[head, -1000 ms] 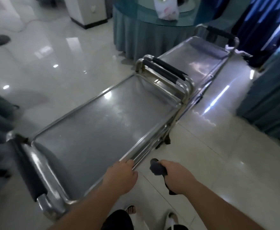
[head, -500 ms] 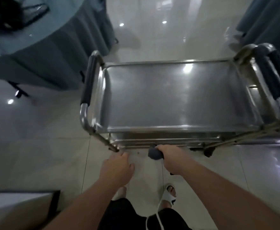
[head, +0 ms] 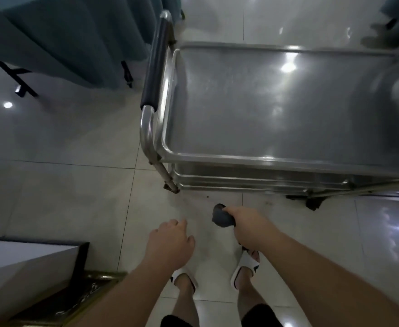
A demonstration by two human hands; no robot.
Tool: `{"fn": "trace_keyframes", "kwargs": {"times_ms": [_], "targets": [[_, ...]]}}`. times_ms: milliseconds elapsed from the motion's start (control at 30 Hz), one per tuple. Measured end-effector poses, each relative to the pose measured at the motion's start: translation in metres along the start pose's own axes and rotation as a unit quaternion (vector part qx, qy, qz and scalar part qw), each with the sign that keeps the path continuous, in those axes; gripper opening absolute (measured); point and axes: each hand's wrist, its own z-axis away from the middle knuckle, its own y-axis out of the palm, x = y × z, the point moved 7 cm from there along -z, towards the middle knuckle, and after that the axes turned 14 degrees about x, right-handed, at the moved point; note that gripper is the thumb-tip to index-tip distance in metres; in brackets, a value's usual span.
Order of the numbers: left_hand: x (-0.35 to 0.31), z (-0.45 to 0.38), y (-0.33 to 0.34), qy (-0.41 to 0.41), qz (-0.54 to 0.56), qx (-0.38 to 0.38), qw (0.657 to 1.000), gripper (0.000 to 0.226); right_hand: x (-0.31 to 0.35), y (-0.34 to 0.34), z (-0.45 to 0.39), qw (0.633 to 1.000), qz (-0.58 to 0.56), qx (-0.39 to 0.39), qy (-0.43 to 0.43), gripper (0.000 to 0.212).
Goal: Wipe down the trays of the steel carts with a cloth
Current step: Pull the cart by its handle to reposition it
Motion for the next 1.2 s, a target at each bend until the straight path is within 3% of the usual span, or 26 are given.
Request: {"fn": "trace_keyframes", "kwargs": {"times_ms": [167,367,500,767,967,1100,1200], "targets": [[0.021,-0.051,0.026,-0.01,0.007,-0.002,1.0,0.05,-0.02,0.024,-0.075,0.998,-0.044,-0.039,-0.013,0.056],[0.021,-0.149,0.071,-0.022,-0.004,0.003,1.0,0.051,-0.074,0.038,-0.188,0.999,-0.028,-0.032,-0.03,0.053],[0.01,-0.222,0.097,-0.025,-0.017,0.0,1.0,0.05,-0.126,0.039,-0.243,0.993,-0.04,-0.107,-0.036,0.049],[-0.016,-0.367,0.145,0.031,-0.009,-0.067,0.997,0.053,-0.189,0.04,-0.369,0.986,0.03,-0.152,-0.058,0.038],[-0.01,-0.462,0.147,0.055,-0.081,-0.113,0.989,0.058,-0.191,0.017,-0.453,0.971,0.065,-0.192,-0.128,0.027],[-0.001,-0.501,0.134,0.063,-0.119,-0.142,0.981,0.044,-0.191,-0.008,-0.478,0.959,0.033,-0.21,-0.185,0.025],[0.005,-0.509,0.122,0.063,-0.128,-0.19,0.971,0.044,-0.189,-0.019,-0.485,0.951,0.033,-0.236,-0.195,0.037]]}}
